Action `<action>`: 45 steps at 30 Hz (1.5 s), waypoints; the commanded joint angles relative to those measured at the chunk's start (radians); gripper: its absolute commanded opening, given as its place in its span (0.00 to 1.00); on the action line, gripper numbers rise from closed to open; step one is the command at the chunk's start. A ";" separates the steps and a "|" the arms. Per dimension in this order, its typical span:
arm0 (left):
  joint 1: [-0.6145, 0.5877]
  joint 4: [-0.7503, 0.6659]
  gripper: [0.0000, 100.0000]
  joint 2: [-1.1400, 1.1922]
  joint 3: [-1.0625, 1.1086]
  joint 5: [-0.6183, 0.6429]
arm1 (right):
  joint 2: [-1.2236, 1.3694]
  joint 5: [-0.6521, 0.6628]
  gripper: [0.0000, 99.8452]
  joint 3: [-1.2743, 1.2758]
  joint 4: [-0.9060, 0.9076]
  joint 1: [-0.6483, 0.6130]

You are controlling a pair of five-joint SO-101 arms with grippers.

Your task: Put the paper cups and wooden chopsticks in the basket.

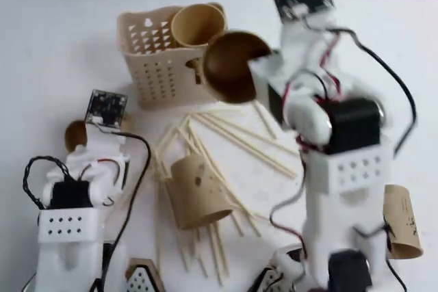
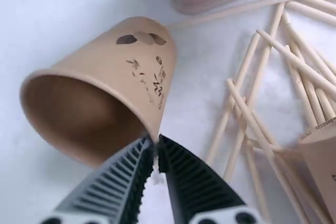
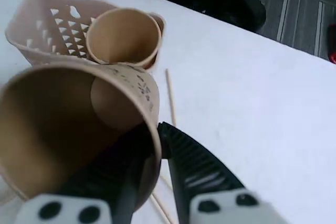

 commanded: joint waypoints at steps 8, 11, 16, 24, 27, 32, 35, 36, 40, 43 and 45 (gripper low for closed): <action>-0.013 -0.061 0.02 -0.013 0.043 0.003 | 0.394 -0.098 0.02 -0.508 -0.013 -0.024; -0.013 -0.060 0.02 -0.013 0.043 0.003 | 0.479 -0.101 0.02 -0.569 -0.012 -0.024; -0.013 -0.060 0.02 -0.013 0.043 0.003 | 0.591 -0.101 0.02 -0.624 -0.019 -0.024; -0.013 -0.058 0.02 -0.013 0.043 0.003 | 0.668 -0.100 0.02 -0.701 -0.013 -0.041; -0.013 -0.057 0.02 -0.013 0.043 0.003 | 0.670 -0.100 0.06 -0.694 -0.001 -0.061; -0.013 -0.055 0.02 -0.013 0.044 0.003 | 0.634 -0.100 0.21 -0.703 0.012 -0.088; -0.013 -0.057 0.02 -0.013 0.044 0.003 | 0.584 -0.092 0.20 -0.701 0.019 -0.088; -0.013 -0.058 0.02 -0.013 0.044 0.003 | 0.567 -0.092 0.19 -0.701 0.028 -0.088; -0.013 -0.060 0.02 -0.013 0.037 0.005 | 0.513 -0.072 0.13 -0.701 0.084 -0.085; -0.013 -0.054 0.02 -0.013 0.015 0.008 | 0.506 -0.028 0.10 -0.692 0.104 -0.091; -0.013 -0.052 0.02 -0.013 0.006 0.009 | 0.526 -0.023 0.09 -0.690 0.094 -0.093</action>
